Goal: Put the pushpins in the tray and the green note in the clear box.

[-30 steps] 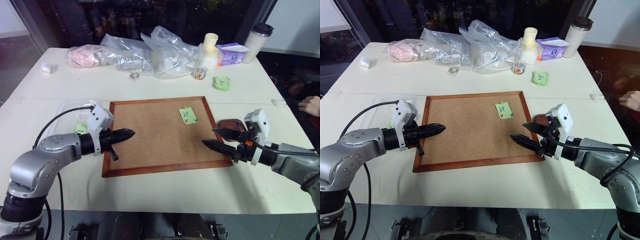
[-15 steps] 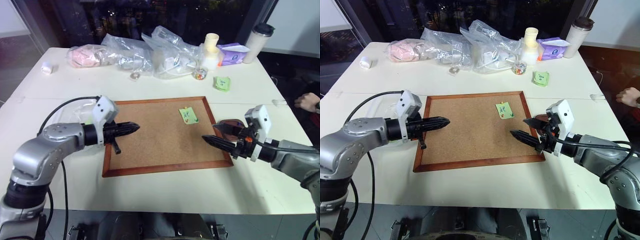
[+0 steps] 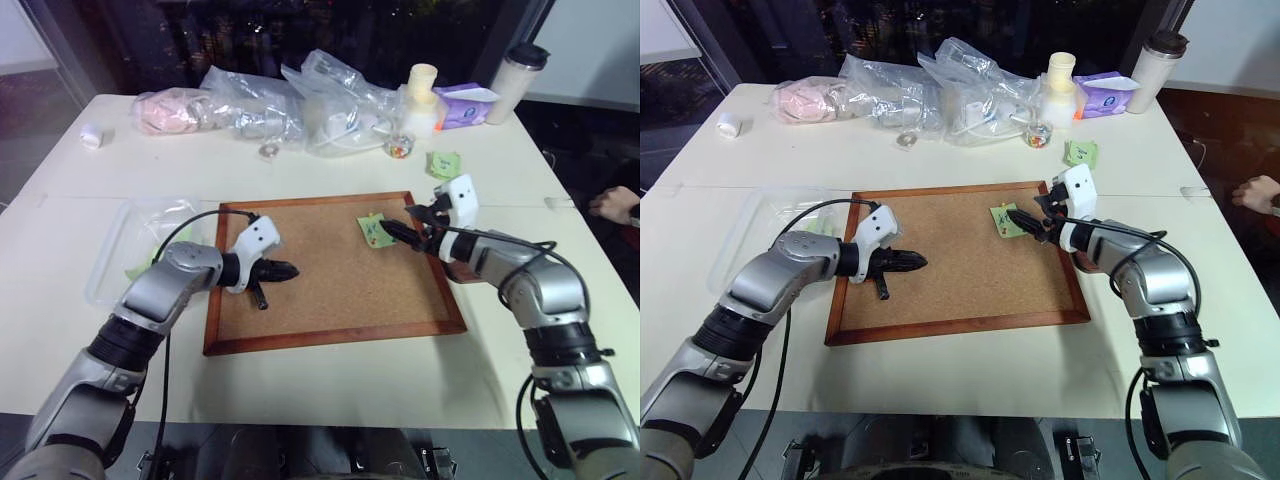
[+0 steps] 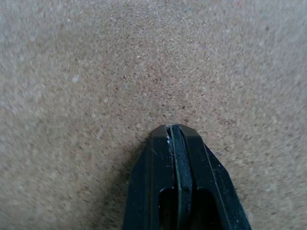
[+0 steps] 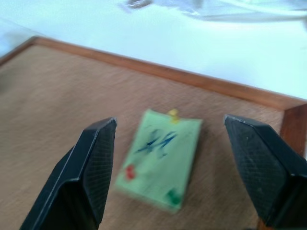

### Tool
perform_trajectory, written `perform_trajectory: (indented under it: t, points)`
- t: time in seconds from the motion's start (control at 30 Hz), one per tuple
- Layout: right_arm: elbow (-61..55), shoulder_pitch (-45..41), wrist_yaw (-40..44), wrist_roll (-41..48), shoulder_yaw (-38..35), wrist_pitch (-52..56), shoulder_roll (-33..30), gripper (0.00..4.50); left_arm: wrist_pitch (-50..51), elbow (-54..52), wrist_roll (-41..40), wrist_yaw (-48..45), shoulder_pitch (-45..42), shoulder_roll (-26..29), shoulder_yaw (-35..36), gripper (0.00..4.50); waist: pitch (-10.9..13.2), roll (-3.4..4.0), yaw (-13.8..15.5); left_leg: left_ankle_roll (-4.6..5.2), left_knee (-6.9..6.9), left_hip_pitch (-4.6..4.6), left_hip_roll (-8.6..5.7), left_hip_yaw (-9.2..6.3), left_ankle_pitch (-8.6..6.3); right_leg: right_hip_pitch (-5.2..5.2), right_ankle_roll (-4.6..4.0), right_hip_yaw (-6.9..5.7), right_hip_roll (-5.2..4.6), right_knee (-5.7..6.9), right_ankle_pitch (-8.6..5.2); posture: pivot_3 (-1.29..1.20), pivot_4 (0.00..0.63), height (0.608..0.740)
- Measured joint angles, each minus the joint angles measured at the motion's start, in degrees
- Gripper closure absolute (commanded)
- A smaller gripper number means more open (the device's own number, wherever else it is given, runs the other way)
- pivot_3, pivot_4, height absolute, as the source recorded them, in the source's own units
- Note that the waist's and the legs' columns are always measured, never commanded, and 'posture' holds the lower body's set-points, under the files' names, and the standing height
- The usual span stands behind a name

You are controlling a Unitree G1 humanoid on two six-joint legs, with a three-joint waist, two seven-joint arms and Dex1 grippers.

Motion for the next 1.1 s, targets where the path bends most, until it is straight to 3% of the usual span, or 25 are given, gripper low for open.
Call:
perform_trajectory:
  t: [0.23, 0.57, 0.67, 0.83, 0.87, 1.1]
  points:
    - [14.8, -7.9, 4.2, -8.1, 2.3, -9.0, 3.9, 0.81, 0.1, -0.3, 1.3, -0.2, 0.8, -0.9, 1.0, 4.45, 0.0, 0.06, -0.1, -0.01, 0.03, 0.09, 0.03, 0.00, 0.00, 0.10, 0.00, -0.01, 0.00, 0.04, 0.00, 0.00, 0.150, 0.737]
    - [27.5, -11.6, 8.0, -15.0, 3.7, -16.4, 8.0, 0.81, 2.1, -3.1, 2.0, 1.3, 3.0, -1.8, 2.8, 4.45, 0.0, 0.08, -0.4, -0.03, 0.03, 0.11, 0.04, 0.00, 0.02, 0.10, 0.00, -0.02, -0.01, 0.09, 0.00, 0.00, 0.150, 0.737]
    - [30.7, -12.6, 8.4, -16.3, 3.7, -18.3, 8.8, 1.70, 2.5, -3.5, 2.1, 1.5, 3.2, -1.8, 3.1, 4.50, 0.0, 0.09, -0.4, -0.03, 0.03, 0.11, 0.05, 0.02, 0.02, 0.10, 0.00, -0.02, -0.01, 0.09, 0.00, 0.00, 0.150, 0.737]
    - [34.9, -14.6, 8.2, -17.7, 2.6, -21.4, 9.6, 4.19, 2.7, -4.3, 2.1, 2.0, 4.2, -1.8, 3.7, 4.50, 0.0, 0.10, -0.6, -0.05, 0.03, 0.13, 0.06, 0.02, 0.03, 0.10, 0.00, -0.02, 0.00, 0.12, 0.00, 0.00, 0.150, 0.737]
    - [35.2, -14.7, 8.5, -17.8, 2.6, -21.8, 9.8, 4.44, 2.8, -4.4, 2.1, 2.0, 4.2, -1.8, 3.7, 4.50, 0.0, 0.10, -0.6, -0.05, 0.03, 0.13, 0.06, 0.02, 0.03, 0.10, 0.00, -0.02, 0.00, 0.12, 0.00, 0.00, 0.150, 0.737]
    - [35.6, -14.7, 8.5, -18.2, 2.2, -22.7, 10.7, 4.44, 3.0, -5.1, 2.2, 2.1, 5.2, -1.7, 4.3, 4.50, 0.0, 0.11, -1.4, -0.09, 0.03, 0.14, 0.07, -0.01, 0.05, 0.11, 0.00, -0.04, -0.01, 0.18, 0.00, 0.00, 0.150, 0.737]
